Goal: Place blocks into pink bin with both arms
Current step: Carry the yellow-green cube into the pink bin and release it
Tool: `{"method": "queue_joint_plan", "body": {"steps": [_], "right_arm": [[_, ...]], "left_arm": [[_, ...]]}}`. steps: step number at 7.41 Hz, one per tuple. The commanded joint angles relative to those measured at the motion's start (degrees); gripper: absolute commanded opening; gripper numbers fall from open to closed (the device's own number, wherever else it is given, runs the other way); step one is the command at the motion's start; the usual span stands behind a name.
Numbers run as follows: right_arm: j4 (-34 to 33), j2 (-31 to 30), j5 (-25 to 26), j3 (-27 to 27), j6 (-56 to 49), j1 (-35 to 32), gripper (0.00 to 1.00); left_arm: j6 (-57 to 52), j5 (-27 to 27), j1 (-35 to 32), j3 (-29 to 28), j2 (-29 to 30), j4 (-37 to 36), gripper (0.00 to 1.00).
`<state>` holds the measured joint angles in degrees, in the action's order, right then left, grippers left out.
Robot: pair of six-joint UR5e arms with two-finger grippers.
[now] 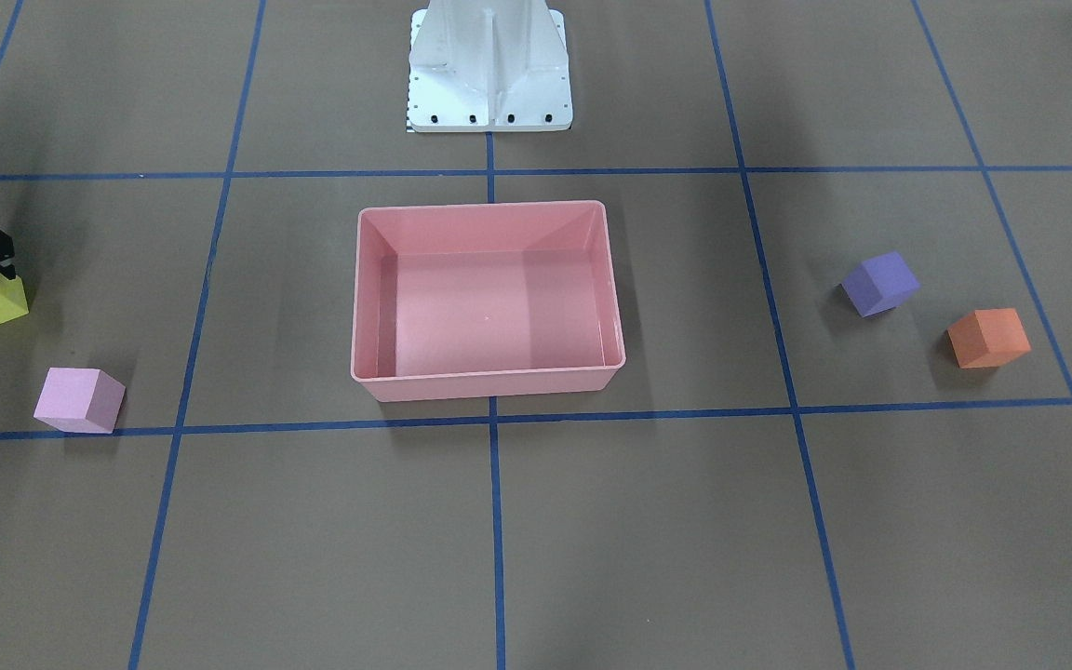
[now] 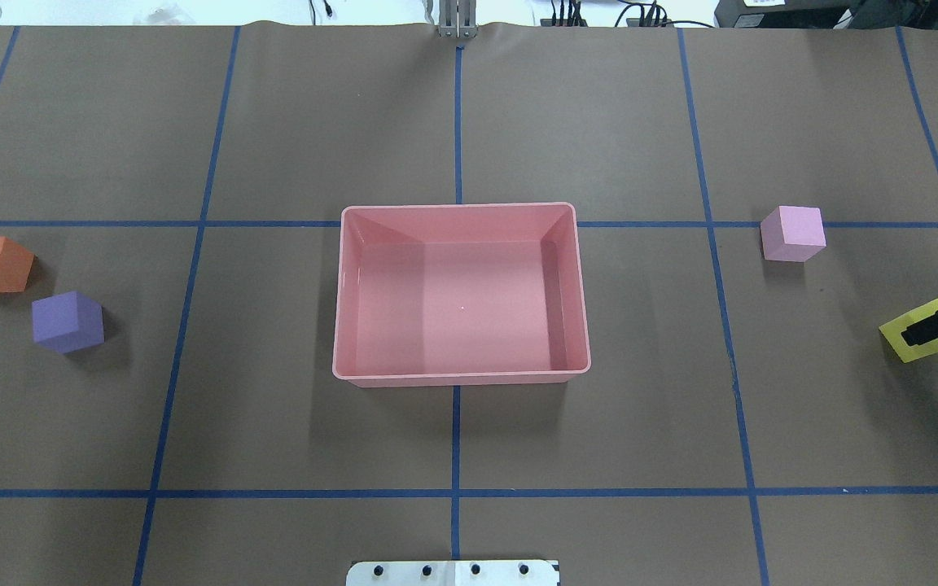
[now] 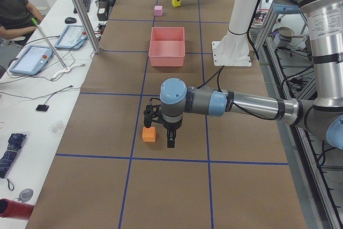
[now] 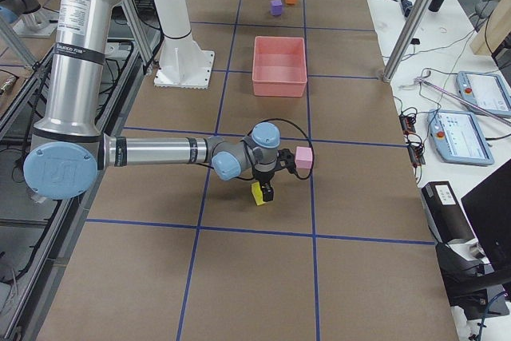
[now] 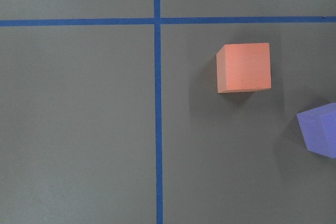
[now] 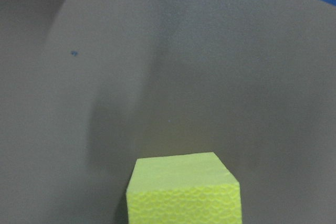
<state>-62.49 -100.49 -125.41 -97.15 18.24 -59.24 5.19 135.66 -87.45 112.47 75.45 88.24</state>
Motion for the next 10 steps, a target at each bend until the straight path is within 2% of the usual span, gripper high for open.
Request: {"method": "queue_joint_plan", "body": {"steps": [1, 2, 3, 4, 5, 7, 9, 10], "right_arm": [[0.1, 0.5, -0.2, 0.8, -0.1, 0.3, 0.68], [0.1, 0.6, -0.3, 0.6, -0.2, 0.2, 0.41], [0.2, 0.6, -0.4, 0.4, -0.4, 0.1, 0.09], [-0.6, 0.6, -2.7, -2.2, 0.2, -1.2, 0.00], [-2.7, 0.8, -7.0, -5.8, 1.8, -4.1, 0.00], [-14.0, 11.3, -9.0, -12.6, 19.0, -4.9, 0.00], [-14.9, 24.4, -8.4, -12.4, 38.0, 3.9, 0.00], [-14.9, 31.9, -5.9, -11.2, 49.1, 9.7, 0.00]], "left_arm": [[0.0, 0.2, 0.0, 0.1, 0.0, 0.0, 1.00], [0.0, 0.2, 0.0, 0.2, 0.0, 0.0, 1.00], [0.1, 0.2, 0.0, 0.2, 0.0, 0.0, 1.00], [0.2, 0.3, 0.0, 0.2, 0.0, 0.0, 1.00], [0.4, 0.4, 0.0, 0.3, 0.1, 0.1, 1.00], [0.5, 0.4, 0.2, 0.6, 0.5, 0.3, 1.00], [0.4, 0.4, 0.3, 0.6, 0.8, 0.3, 1.00], [0.4, 0.4, 0.3, 0.6, 0.8, 0.3, 1.00]]}}
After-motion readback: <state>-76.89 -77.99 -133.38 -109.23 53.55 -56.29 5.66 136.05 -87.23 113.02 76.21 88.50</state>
